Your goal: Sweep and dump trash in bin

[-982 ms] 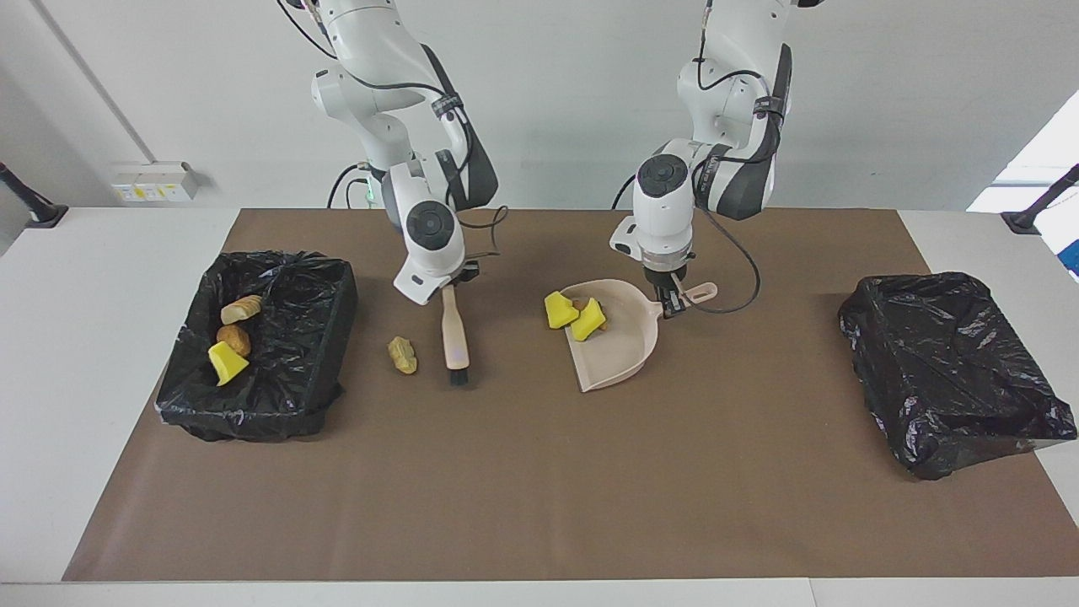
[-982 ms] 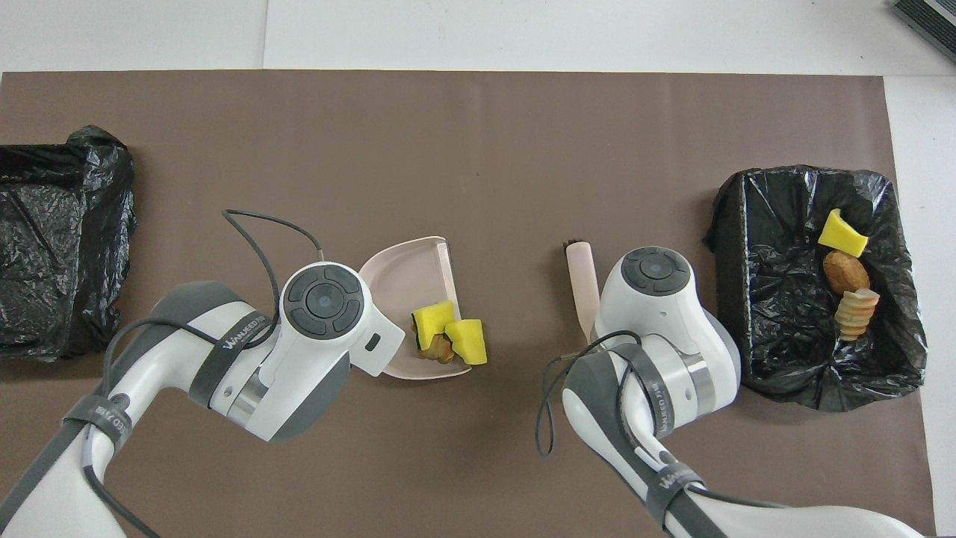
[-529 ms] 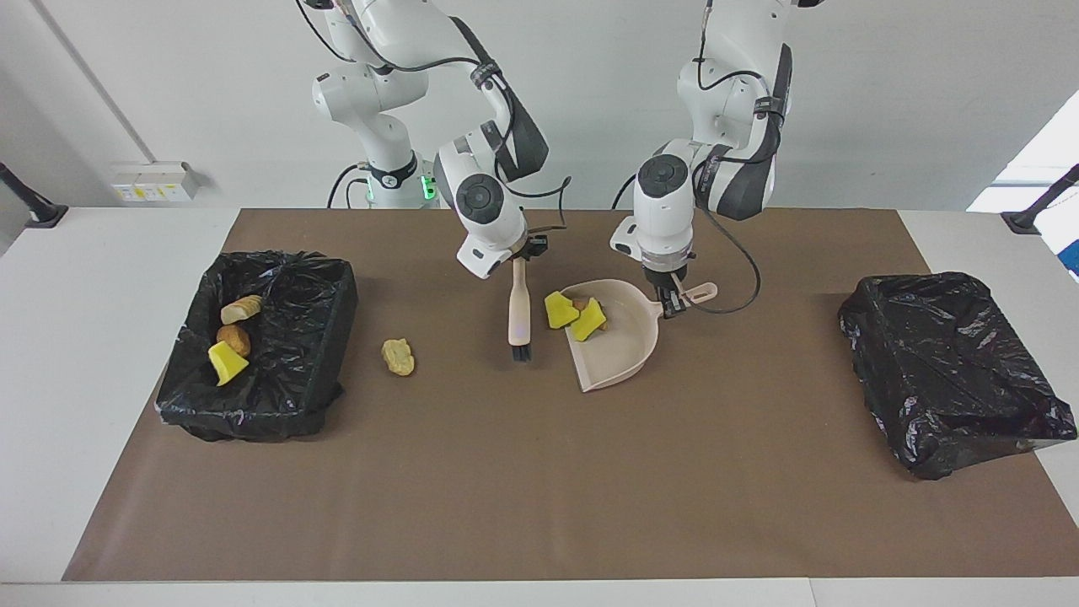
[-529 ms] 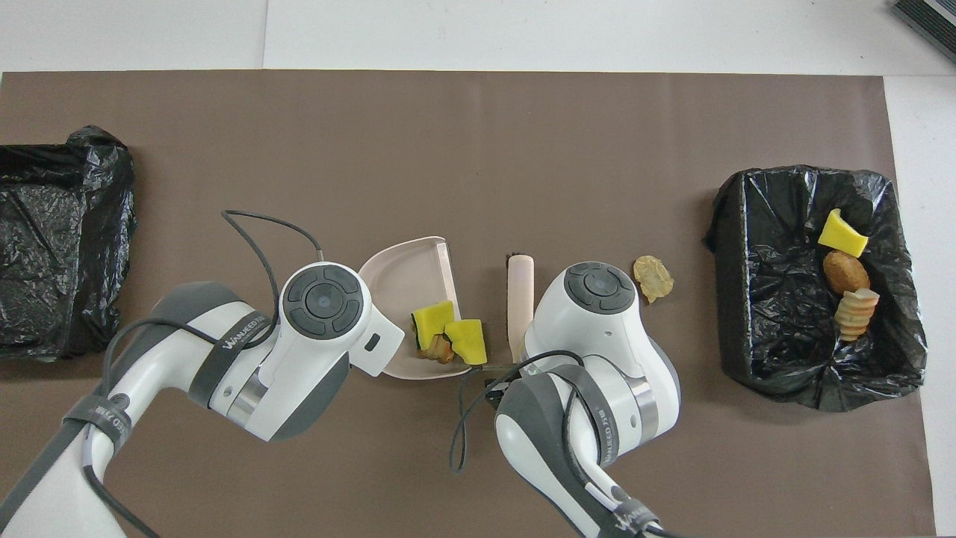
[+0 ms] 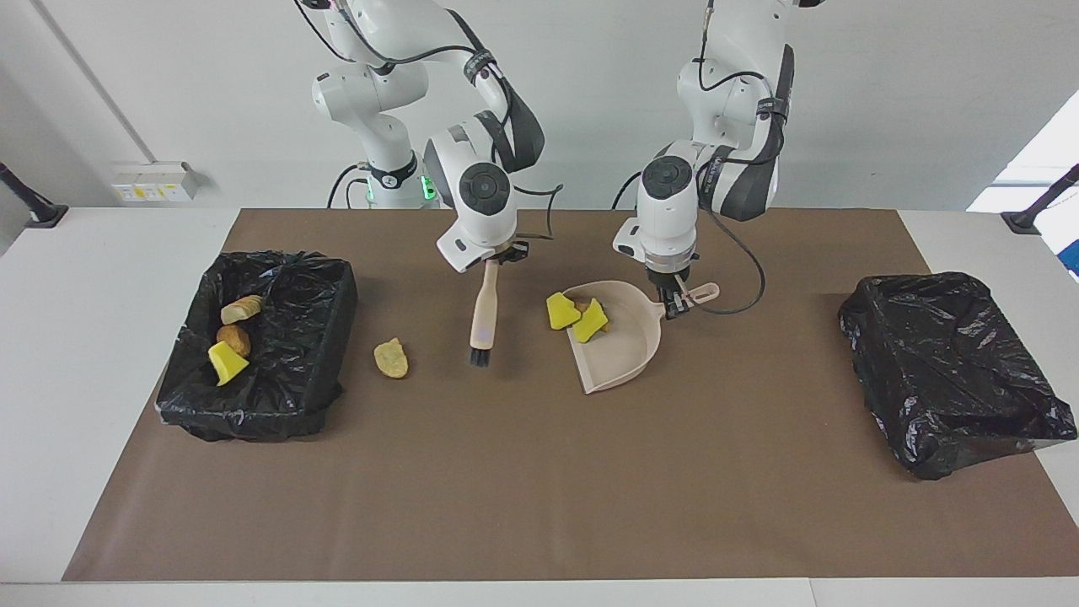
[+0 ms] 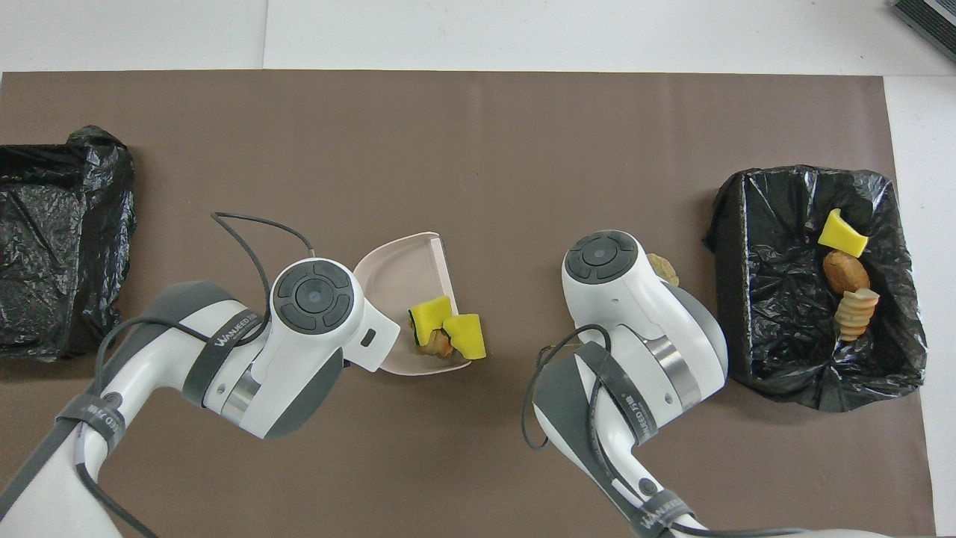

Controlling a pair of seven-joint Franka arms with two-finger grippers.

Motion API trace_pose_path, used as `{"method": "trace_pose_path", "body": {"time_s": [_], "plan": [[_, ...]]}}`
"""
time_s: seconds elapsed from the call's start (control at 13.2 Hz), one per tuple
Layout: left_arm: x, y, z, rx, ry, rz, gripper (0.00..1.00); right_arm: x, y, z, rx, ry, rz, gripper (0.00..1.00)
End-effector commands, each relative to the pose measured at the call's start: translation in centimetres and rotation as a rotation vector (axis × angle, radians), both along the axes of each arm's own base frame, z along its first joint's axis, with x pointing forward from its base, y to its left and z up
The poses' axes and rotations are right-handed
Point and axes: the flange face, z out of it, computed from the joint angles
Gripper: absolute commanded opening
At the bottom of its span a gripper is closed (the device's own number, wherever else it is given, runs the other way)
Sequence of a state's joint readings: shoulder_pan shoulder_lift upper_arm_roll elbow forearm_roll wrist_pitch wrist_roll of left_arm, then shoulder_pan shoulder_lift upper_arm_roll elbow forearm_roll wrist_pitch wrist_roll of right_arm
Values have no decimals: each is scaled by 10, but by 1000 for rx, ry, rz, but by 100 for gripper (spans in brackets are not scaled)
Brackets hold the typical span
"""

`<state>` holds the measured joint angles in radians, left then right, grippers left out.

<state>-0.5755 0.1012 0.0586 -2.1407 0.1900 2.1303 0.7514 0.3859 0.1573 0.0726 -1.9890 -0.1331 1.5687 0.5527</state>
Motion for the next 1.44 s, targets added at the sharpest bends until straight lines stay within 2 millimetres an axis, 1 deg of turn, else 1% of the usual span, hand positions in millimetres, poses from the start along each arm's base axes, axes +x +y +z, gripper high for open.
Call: {"method": "trace_pose_path", "body": {"time_s": [0.0, 0.15, 0.3, 0.38, 0.45, 0.53, 0.68, 0.76, 0.83, 0.98, 1.06, 1.21, 1.36], "plan": [[-5, 11, -1, -25, -3, 45, 0, 15, -40, 5, -50, 42, 54, 0], [-5, 17, -3, -23, 3, 56, 0, 27, -72, 2, -32, 76, 91, 0], [-5, 16, -4, -23, 3, 56, 0, 40, -117, -4, 25, 123, 98, 0], [-5, 16, -4, -22, 6, 57, 0, 44, -133, -8, 58, 137, 111, 0], [-6, 16, -4, -21, 7, 59, 0, 46, -143, -12, 83, 139, 109, 0], [-6, 16, -4, -22, 7, 64, 0, 46, -149, -15, 106, 135, 105, 0], [-6, 16, -4, -21, 8, 66, 0, 47, -154, -32, 209, 146, 67, 0], [-6, 16, -4, -21, 7, 69, 0, 47, -151, -39, 227, 156, 57, 0], [-6, 16, -4, -21, 7, 69, 0, 47, -144, -45, 263, 157, 41, 0], [-7, 17, -5, -21, 8, 71, 0, 46, -121, -59, 351, 163, -4, 0], [-8, 18, -4, -21, 8, 71, 0, 42, -100, -59, 387, 174, -1, 0], [-10, 20, -7, -20, 11, 73, 0, 32, -69, -55, 513, 199, -47, 0], [-10, 20, -7, -20, 11, 73, 0, 11, -5, -47, 597, 223, 7, 0]]}}
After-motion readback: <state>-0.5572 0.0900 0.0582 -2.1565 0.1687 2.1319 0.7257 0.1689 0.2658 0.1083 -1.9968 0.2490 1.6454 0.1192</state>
